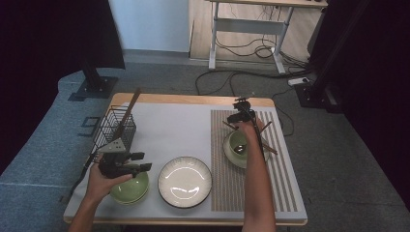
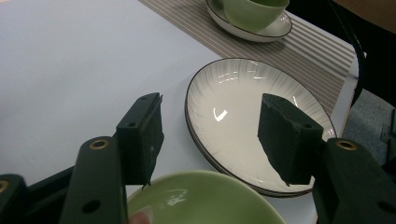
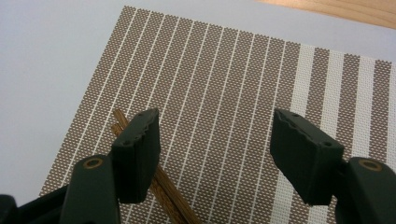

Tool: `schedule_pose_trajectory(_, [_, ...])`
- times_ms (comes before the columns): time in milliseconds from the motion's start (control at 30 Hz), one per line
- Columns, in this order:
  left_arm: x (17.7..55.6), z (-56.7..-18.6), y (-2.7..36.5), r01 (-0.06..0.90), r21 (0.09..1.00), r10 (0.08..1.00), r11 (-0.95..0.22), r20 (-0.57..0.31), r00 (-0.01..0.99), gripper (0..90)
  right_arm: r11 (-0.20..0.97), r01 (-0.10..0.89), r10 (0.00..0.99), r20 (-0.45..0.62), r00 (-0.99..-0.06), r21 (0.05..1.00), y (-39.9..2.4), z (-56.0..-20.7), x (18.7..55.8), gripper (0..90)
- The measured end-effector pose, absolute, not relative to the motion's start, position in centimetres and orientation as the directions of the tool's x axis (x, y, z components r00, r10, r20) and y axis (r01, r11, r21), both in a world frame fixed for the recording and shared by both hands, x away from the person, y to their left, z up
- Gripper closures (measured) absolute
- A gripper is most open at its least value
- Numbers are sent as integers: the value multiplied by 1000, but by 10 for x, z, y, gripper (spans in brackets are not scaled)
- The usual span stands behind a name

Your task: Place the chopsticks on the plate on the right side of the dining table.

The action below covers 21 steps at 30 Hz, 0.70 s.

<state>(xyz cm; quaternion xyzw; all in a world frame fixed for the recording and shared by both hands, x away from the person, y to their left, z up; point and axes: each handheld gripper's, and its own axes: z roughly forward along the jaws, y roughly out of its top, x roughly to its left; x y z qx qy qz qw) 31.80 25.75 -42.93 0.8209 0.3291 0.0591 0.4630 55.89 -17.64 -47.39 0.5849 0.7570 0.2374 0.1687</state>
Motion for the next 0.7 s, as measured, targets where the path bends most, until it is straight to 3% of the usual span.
schedule_pose_trajectory(700, [318,-429,256,488,796,595,-358,-208,776,403,266,803,940,43,-340,533,-171,-473,555,306])
